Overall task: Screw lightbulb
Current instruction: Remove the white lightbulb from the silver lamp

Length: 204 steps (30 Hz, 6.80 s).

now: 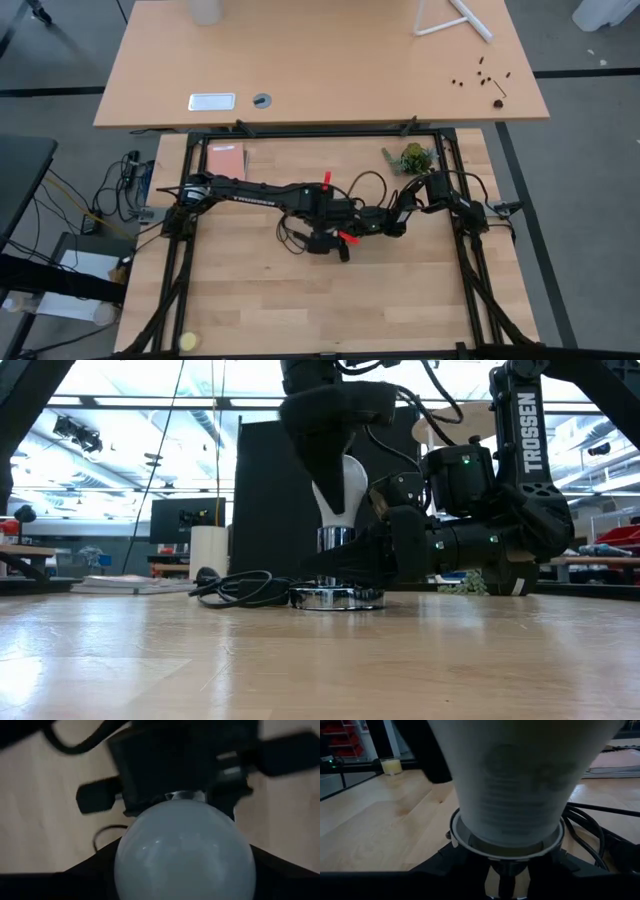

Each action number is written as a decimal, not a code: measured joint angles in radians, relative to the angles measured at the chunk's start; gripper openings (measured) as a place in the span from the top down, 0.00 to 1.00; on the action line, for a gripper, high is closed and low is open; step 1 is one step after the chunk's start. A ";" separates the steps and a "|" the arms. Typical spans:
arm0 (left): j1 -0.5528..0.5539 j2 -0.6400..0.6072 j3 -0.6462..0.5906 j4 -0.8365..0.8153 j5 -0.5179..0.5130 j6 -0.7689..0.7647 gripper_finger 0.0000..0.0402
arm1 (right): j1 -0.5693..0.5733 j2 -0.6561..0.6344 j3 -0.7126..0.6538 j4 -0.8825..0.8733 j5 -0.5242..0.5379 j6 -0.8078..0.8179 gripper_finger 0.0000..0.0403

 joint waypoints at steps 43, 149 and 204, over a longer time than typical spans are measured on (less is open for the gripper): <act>0.000 0.004 -0.001 0.027 -0.087 0.340 0.10 | 0.000 0.000 0.001 -0.001 0.005 0.001 0.55; -0.035 0.023 0.121 -0.151 -0.097 0.364 0.03 | -0.002 0.000 0.000 -0.001 -0.003 -0.005 0.55; -0.031 0.078 0.129 -0.134 -0.005 -0.652 0.34 | -0.002 0.000 0.002 -0.004 -0.011 -0.009 0.55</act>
